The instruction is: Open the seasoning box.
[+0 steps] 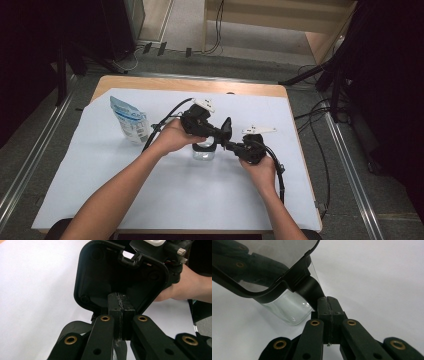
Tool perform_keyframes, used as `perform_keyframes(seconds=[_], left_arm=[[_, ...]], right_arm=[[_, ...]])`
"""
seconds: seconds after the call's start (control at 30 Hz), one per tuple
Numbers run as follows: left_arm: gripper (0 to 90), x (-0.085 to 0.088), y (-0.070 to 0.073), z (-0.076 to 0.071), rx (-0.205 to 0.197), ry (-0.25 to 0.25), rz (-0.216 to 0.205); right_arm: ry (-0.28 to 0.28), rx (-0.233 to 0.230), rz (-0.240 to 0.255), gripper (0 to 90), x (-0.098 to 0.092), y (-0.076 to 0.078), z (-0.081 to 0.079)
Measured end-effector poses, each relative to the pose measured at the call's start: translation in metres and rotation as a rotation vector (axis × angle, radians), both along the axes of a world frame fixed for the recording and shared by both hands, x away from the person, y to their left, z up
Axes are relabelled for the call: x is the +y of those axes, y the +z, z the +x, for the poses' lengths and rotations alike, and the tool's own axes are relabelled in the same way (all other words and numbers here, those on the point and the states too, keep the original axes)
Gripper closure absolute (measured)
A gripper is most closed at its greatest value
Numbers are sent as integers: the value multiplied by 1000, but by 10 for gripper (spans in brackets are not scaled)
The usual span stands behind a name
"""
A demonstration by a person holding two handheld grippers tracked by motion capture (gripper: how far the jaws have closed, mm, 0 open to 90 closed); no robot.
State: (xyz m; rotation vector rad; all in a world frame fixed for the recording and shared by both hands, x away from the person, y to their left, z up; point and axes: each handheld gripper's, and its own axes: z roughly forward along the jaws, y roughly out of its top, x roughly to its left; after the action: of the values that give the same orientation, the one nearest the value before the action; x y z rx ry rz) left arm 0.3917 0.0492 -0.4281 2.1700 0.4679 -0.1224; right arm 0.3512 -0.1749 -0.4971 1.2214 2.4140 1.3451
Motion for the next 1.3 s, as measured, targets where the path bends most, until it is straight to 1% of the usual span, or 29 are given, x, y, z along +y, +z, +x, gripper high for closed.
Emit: perform_keyframes(seconds=[0.03,0.13,0.23,0.27,0.3,0.33,0.4,0.47,0.5,0.53,0.57,0.63,0.7,0.73,0.77,0.83,0.87,0.9,0.97,1.03,1.1,1.2,1.27,1.3], left_arm=[[900,2,0,0,7,2,-8],[900,7,0,0,-3,16,-5],[900,14,2,-1,-14,21,-14],[900,17,3,-1,-14,23,-15],[889,19,3,-1,-5,24,-12],[872,22,3,-1,1,32,-8],[852,26,3,-2,0,45,-1],[830,30,3,-3,-9,49,-9],[816,32,4,-3,-5,45,-15],[805,33,4,-4,-10,35,-20],[786,35,4,-5,-16,42,-13],[750,38,3,-7,-25,33,-19],[656,42,1,-9,-18,46,-14],[625,44,1,-9,-18,49,-13],[596,46,0,-10,-15,51,-23],[580,50,-1,-10,5,44,-23],[572,52,-1,-11,3,48,-34],[558,54,-1,-12,0,56,-36],[527,60,-2,-14,-3,72,-59],[495,65,-3,-15,-6,84,-68],[470,70,-4,-16,0,92,-67],[439,73,-4,-17,22,101,-53],[442,76,-4,-20,6,107,-49],[443,77,-5,-21,7,108,-47]], right_arm=[[1,-1,-1,900,0,0,0],[3,-1,-15,900,0,-1,1],[-3,-6,-16,900,-4,1,1],[-4,-5,-14,900,-5,1,1],[-7,-5,-11,899,-6,2,1],[-8,-7,-7,886,-7,3,0],[-6,-8,-7,817,-8,3,0],[-7,-10,-14,758,-9,4,-1],[-10,-12,-21,737,-9,4,-1],[-8,-12,-21,725,-9,5,-2],[-3,-17,-20,712,-10,5,-2],[1,-15,-25,696,-10,6,-4],[9,-17,-31,668,-11,7,-6],[15,-22,-35,662,-11,7,-7],[19,-26,-40,655,-11,8,-8],[24,-31,-44,642,-12,9,-10],[31,-32,-38,636,-13,10,-11],[33,-35,-32,625,-13,11,-12],[47,-35,-26,618,-13,11,-14],[51,-40,-27,614,-13,10,-17],[56,-39,-25,614,-14,9,-20],[61,-40,-18,614,-14,7,-23],[64,-44,-21,614,-15,6,-25],[65,-42,-26,614,-15,6,-26]])
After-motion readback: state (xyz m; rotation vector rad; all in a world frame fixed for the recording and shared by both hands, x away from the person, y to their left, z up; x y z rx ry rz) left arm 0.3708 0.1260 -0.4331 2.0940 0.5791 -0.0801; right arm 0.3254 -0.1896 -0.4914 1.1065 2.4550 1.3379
